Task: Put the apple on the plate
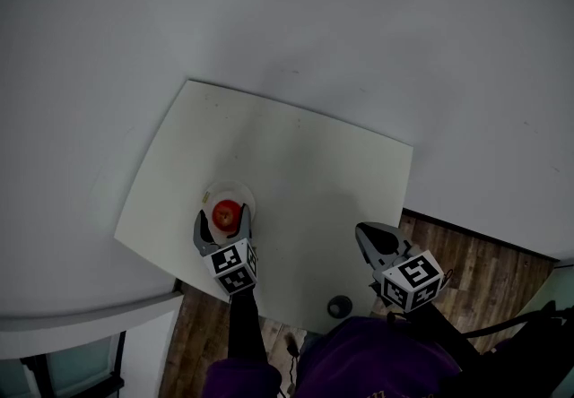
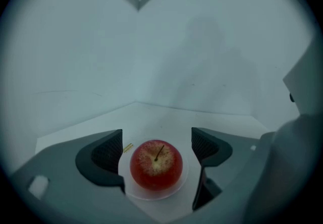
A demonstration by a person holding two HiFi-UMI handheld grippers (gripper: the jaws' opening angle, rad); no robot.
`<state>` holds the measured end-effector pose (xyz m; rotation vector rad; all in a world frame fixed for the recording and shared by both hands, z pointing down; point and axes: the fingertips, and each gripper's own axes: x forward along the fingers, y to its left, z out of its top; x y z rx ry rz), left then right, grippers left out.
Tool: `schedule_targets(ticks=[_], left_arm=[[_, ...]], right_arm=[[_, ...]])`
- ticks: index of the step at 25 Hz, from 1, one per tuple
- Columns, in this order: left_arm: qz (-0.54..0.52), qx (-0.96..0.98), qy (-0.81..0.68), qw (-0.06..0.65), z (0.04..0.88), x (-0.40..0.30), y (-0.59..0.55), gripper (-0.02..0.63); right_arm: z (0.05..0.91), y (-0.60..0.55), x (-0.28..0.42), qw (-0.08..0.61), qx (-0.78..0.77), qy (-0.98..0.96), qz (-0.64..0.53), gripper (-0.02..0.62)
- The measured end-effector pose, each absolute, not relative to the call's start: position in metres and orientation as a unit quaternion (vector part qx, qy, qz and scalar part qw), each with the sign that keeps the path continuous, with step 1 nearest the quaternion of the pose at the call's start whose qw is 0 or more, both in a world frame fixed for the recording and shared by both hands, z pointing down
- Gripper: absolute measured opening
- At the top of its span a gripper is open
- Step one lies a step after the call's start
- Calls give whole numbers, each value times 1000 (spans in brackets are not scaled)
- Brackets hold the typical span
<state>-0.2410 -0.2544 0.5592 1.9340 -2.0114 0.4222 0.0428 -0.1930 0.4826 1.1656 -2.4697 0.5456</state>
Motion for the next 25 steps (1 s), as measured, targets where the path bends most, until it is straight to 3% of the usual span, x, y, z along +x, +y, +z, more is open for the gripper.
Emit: schedule_targets(ticks=[16, 25], left_arm=[[62, 694, -711, 98, 471, -187, -187, 387], [62, 692, -714, 87, 463, -164, -150, 215]], right_arm=[[468, -184, 34, 151, 388, -891, 182, 11], [455, -174, 30, 131, 372, -902, 175, 11]])
